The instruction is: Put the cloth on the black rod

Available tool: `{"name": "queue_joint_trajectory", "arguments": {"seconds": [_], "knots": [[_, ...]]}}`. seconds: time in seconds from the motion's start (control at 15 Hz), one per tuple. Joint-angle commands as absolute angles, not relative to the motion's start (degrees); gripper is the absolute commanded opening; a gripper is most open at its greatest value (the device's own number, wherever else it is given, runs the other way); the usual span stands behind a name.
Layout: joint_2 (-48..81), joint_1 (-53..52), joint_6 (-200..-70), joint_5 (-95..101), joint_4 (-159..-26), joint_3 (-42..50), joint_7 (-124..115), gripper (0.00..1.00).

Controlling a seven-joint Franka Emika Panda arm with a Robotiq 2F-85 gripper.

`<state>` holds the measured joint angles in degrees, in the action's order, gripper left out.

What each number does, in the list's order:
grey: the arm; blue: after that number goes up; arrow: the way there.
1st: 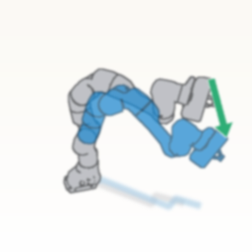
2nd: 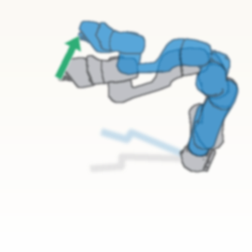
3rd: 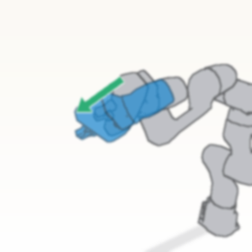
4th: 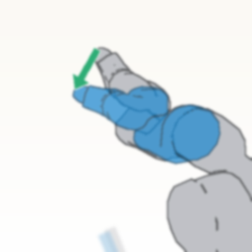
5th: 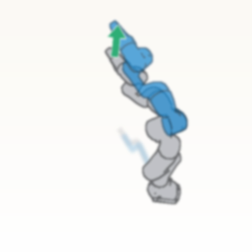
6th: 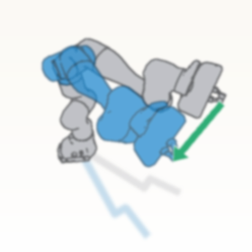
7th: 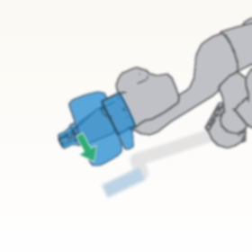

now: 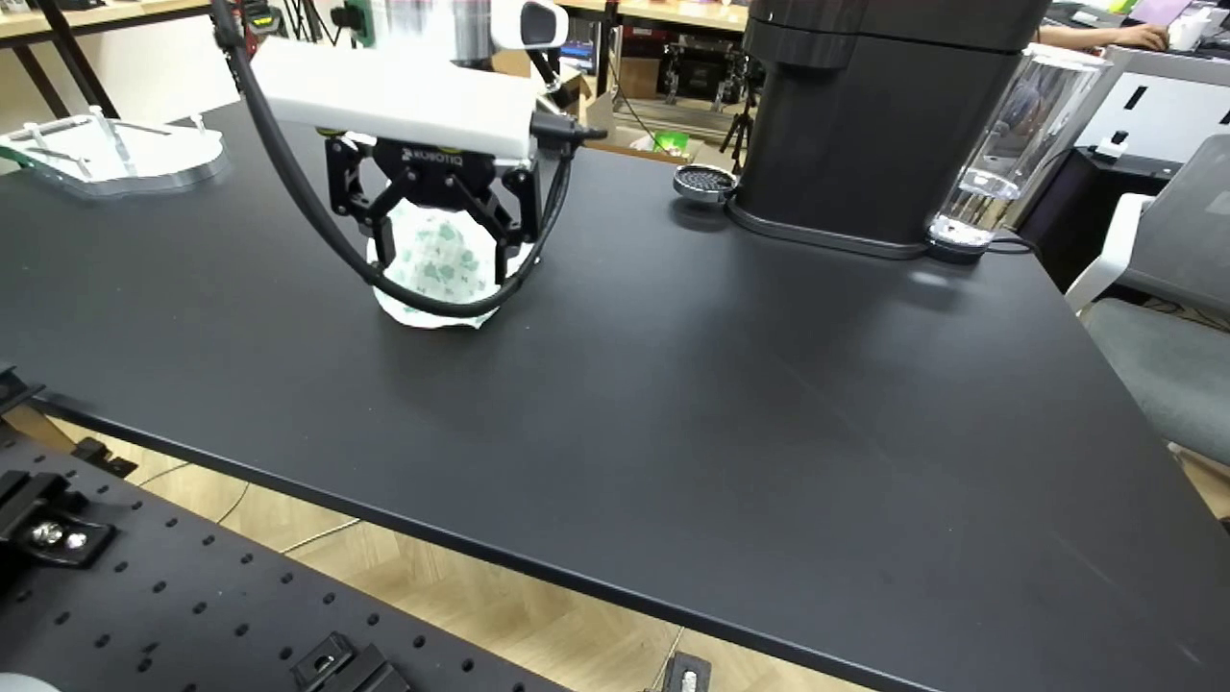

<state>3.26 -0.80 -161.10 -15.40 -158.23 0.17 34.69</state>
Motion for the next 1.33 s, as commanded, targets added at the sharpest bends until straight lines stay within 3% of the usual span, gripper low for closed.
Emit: {"name": "queue_joint_trajectory", "arguments": {"seconds": [0.0,1.27], "knots": [[6.7,0.6,-160.5,-22.5,-156.1,-4.1,44.3,1.0],[10.8,2.2,-162.8,-14.4,-155.1,-6.0,43.1,1.0]]}}
